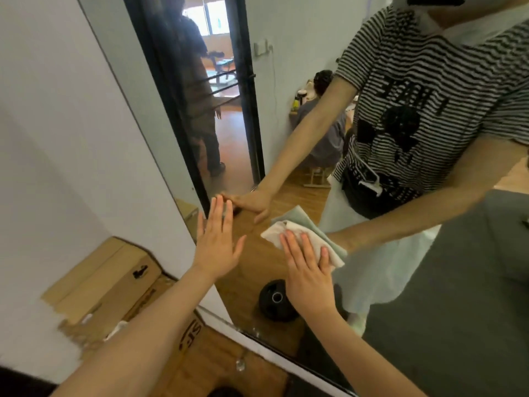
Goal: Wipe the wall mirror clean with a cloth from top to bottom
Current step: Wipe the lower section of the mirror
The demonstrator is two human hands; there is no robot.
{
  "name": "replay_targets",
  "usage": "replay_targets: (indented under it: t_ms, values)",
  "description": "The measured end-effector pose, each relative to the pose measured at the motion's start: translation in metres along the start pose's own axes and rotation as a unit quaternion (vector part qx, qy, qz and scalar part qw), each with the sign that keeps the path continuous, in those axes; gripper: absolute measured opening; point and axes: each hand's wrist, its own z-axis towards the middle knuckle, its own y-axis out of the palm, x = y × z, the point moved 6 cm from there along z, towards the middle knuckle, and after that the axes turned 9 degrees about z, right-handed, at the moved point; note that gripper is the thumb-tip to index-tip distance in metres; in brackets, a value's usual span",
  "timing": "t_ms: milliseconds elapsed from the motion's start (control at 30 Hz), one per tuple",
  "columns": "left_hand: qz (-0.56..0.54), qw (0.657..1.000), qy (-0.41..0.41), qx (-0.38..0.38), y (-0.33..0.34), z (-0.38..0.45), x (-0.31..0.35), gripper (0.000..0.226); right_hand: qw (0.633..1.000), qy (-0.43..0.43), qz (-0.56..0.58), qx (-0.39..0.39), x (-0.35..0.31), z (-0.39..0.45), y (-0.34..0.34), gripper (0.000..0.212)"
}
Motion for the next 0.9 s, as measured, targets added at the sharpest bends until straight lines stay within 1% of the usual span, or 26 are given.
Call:
replay_targets:
  t_ms: [67, 233, 400, 467, 600, 667, 733, 800, 833, 900]
  values:
    - [0.01, 1.0, 0.003, -0.021, -0.001, 0.0, -0.001, 0.084, 1.0, 0.004, 0.011, -0.006, -0.001, -0.001, -0.001, 0.081]
    - [0.036, 0.999, 0.012, -0.032, -0.001, 0.0, -0.004, 0.087, 1.0, -0.018, 0.006, -0.025, 0.007, -0.004, -0.001, 0.077]
    - [0.03, 0.999, 0.019, -0.011, 0.0, 0.002, -0.001, 0.085, 1.0, -0.002, 0.009, -0.025, 0.005, -0.003, 0.0, 0.076]
    - [0.026, 0.999, 0.037, 0.012, 0.003, 0.002, -0.006, 0.083, 1.0, 0.009, 0.016, -0.015, 0.001, -0.002, 0.0, 0.076]
    - [0.052, 0.99, 0.11, 0.073, 0.011, 0.006, -0.021, 0.073, 0.999, 0.024, 0.018, 0.014, -0.002, 0.001, 0.0, 0.078]
    - [0.061, 0.982, 0.145, 0.105, 0.017, 0.009, -0.027, 0.066, 0.999, 0.047, 0.012, 0.024, -0.004, 0.003, 0.003, 0.078]
    - [0.046, 0.974, 0.167, 0.145, 0.021, 0.012, -0.029, 0.064, 0.996, 0.081, -0.005, 0.043, -0.008, 0.005, 0.009, 0.071]
    - [0.016, 0.964, 0.193, 0.182, 0.028, 0.015, -0.03, 0.063, 0.99, 0.114, -0.01, 0.077, -0.012, 0.007, 0.017, 0.057]
    - [0.001, 0.957, 0.21, 0.2, 0.031, 0.016, -0.031, 0.064, 0.987, 0.129, -0.01, 0.095, -0.013, 0.009, 0.018, 0.054]
    - [-0.029, 0.938, 0.258, 0.231, 0.034, 0.023, -0.036, 0.066, 0.98, 0.155, -0.026, 0.125, -0.016, 0.013, 0.019, 0.055]
